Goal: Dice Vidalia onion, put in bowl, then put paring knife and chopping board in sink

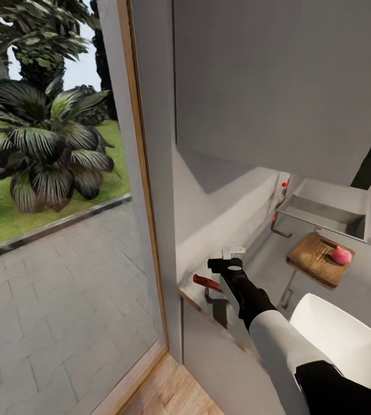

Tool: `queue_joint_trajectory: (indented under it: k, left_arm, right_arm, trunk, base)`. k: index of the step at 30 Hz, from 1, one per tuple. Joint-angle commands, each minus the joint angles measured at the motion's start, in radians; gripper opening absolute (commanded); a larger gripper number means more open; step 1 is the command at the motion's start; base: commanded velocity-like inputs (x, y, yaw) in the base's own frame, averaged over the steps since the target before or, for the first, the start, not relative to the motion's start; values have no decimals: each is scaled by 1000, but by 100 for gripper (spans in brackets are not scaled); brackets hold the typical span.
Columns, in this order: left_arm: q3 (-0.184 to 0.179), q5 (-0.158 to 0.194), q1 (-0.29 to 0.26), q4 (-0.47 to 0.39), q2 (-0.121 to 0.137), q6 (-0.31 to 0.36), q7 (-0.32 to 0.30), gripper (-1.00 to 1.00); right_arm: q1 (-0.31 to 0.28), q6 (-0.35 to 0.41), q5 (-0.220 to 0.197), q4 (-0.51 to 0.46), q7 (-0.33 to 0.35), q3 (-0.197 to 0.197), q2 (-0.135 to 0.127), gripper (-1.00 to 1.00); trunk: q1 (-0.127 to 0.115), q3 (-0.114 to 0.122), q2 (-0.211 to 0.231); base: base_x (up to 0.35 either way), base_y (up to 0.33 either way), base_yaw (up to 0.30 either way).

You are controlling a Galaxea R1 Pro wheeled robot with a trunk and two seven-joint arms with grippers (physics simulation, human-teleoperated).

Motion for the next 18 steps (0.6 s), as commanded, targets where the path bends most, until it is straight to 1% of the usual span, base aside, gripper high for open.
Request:
queue_joint_trajectory:
  k: [1,4,6,9,13,18]
  left_arm:
    - [7,-7,0,-2,-2,-1,-6,100]
    - [7,-6,0,-2,-2,-1,-6,100]
    - [8,-6,0,-2,-2,-1,-6,100]
    - [7,-6,-1,-2,-2,-1,-6,100]
    - [7,-6,0,-2,-2,-1,-6,100]
    - [7,-7,-1,-2,-2,-1,-6,100]
  right_arm:
    - [-1,7,-1,-1,-6,4,0,100]
    - [-1,7,-1,0,-6,4,0,100]
    - [-1,7,-1,1,-6,4,0,100]
    - [-1,-2,-2,31,-6,4,0,100]
    - [-1,-77,-2,97,-6,2,0,100]
    - [-1,-87,-2,110,-6,2,0,100]
  trunk:
    - [1,-2,-2]
    - [1,-2,-2]
    - [1,-2,-2]
    - [1,-2,-2]
    - [1,-2,-2]
    - [1,-2,-2]
  base:
    - [123,0,0]
    - [55,20,0]
    - [13,164,0]
    - [5,159,0]
    - [1,38,0]
    - [0,4,0]
